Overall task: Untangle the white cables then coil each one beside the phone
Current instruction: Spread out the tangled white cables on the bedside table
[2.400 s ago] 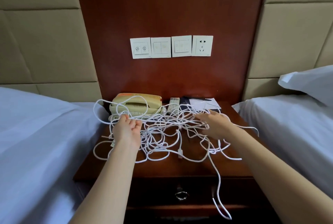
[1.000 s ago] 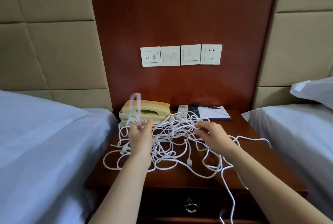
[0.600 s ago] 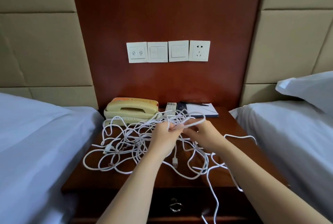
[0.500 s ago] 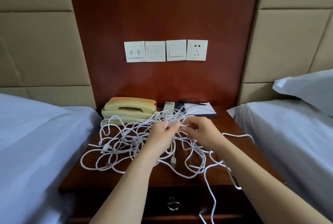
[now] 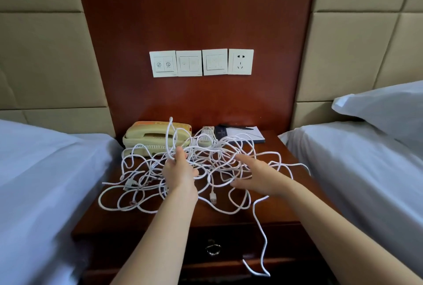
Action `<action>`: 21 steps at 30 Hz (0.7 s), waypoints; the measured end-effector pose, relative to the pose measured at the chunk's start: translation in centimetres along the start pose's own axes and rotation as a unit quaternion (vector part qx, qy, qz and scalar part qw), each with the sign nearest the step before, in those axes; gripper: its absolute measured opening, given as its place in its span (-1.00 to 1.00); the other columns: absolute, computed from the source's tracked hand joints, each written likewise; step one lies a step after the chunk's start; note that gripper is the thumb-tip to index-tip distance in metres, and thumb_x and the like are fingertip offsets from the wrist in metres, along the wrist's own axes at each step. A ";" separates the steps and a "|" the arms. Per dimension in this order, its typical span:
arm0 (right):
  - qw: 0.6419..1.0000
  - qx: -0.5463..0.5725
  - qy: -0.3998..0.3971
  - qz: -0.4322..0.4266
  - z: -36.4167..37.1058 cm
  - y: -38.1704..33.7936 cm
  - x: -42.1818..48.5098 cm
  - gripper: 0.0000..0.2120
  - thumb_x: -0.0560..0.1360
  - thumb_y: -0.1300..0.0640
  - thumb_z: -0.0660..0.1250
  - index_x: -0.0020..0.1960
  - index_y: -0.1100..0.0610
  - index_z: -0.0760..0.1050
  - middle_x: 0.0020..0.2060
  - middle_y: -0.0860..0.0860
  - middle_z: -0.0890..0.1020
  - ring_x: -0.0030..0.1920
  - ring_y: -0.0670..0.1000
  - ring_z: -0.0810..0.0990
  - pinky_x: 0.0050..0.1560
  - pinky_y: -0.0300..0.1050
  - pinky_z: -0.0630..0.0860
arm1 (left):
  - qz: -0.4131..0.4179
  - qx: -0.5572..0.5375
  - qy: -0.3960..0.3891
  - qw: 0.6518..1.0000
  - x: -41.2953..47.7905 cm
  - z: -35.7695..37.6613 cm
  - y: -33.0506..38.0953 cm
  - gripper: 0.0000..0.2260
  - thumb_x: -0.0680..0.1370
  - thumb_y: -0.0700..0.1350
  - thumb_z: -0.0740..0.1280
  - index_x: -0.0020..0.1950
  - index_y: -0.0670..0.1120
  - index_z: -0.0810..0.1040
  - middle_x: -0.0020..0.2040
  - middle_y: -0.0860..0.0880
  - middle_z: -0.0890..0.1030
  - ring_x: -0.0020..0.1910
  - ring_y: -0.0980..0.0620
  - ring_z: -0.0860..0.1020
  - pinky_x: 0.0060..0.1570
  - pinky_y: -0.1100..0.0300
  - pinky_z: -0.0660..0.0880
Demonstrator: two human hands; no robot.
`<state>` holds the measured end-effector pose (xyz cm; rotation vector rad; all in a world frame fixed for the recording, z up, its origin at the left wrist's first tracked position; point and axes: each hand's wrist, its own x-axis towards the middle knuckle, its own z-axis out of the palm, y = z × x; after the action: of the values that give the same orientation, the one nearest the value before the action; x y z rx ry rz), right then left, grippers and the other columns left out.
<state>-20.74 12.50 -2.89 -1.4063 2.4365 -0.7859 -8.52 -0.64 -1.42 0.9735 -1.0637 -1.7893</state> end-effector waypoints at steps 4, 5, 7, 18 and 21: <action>0.997 0.051 0.054 0.025 -0.2 0.5 -0.1 -0.45 0.51 0.10 0.34 0.44 0.07 0.22 0.33 0.01 0.41 0.30 0.00 0.42 0.24 -0.18 0.36 | 0.006 -0.018 0.021 1.000 -0.5 0.0 0.8 -0.64 0.63 0.03 0.16 0.15 -0.26 0.50 -0.36 -0.28 0.38 -0.46 -0.15 0.49 -0.21 -0.07 0.48; 0.996 0.058 0.059 0.041 -0.2 0.8 0.0 -0.48 0.54 0.13 0.30 0.45 0.07 0.22 0.33 0.02 0.42 0.25 0.01 0.46 0.20 -0.18 0.38 | 0.015 -0.028 0.028 0.999 -0.7 0.0 1.0 -0.63 0.63 0.02 0.16 0.18 -0.28 0.49 -0.38 -0.24 0.36 -0.51 -0.08 0.46 -0.28 0.03 0.42; 0.994 0.076 0.038 0.075 -0.1 1.3 0.3 -0.51 0.58 0.21 0.17 0.49 0.09 0.16 0.39 0.05 0.36 0.29 0.03 0.43 0.20 -0.18 0.36 | 0.017 -0.040 0.040 0.998 -0.7 -0.2 1.2 -0.63 0.63 0.02 0.16 0.16 -0.28 0.49 -0.42 -0.07 0.28 -0.53 0.04 0.30 -0.34 0.15 0.25; 0.961 -0.083 0.192 0.178 -1.1 -1.3 0.9 -0.66 0.57 0.00 0.13 -0.28 0.11 0.50 -0.37 0.01 0.53 -0.33 0.03 0.51 -0.35 -0.17 0.36 | 0.049 0.063 -0.079 0.994 -0.4 -0.7 0.9 -0.73 0.60 0.00 0.24 -0.22 -0.13 0.47 -0.51 0.03 0.26 -0.53 0.07 0.22 -0.44 0.20 0.17; 0.953 -0.097 0.219 0.187 -2.2 -2.5 0.5 -0.74 0.53 0.02 0.20 -0.20 0.09 0.59 -0.33 0.01 0.58 -0.26 0.10 0.58 -0.30 -0.16 0.40 | 0.060 0.106 -0.099 0.988 -0.4 -0.8 0.7 -0.74 0.59 0.00 0.25 -0.21 -0.14 0.48 -0.45 0.00 0.23 -0.48 0.04 0.20 -0.42 0.20 0.17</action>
<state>-20.13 11.83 0.30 -0.8360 3.0638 -0.8511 -7.52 -0.75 -0.96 0.8464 -1.4312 -1.7247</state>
